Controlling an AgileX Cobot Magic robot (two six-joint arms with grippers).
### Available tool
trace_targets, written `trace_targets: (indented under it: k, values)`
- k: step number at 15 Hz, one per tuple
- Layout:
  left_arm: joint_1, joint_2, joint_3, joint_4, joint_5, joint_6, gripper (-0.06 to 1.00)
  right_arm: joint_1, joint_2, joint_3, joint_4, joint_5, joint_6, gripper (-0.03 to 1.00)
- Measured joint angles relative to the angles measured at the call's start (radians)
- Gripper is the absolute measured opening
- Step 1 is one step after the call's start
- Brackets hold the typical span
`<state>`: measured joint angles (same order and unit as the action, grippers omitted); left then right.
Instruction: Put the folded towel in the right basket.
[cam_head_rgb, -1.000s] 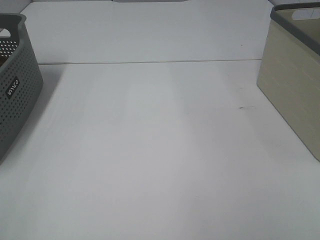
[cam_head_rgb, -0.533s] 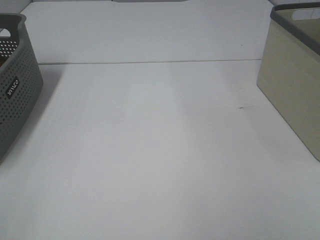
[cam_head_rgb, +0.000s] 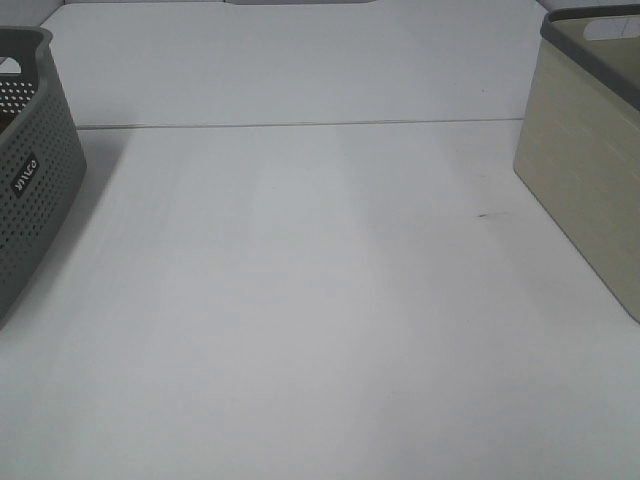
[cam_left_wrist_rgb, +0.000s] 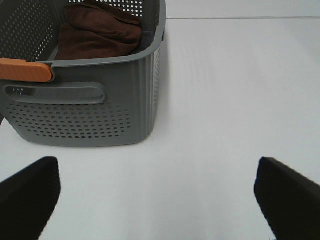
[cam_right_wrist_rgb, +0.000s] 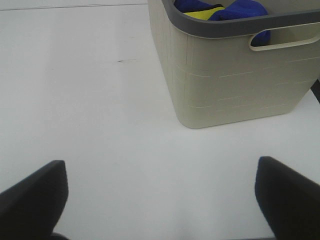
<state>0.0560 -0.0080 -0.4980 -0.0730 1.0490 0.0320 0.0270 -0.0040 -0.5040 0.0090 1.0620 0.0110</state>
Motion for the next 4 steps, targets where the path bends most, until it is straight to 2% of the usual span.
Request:
trace_targets:
  k: [4]
  values:
    - [0.000, 0.000, 0.000, 0.000, 0.000, 0.000, 0.98, 0.000, 0.000, 0.000, 0.000, 0.000, 0.000, 0.96]
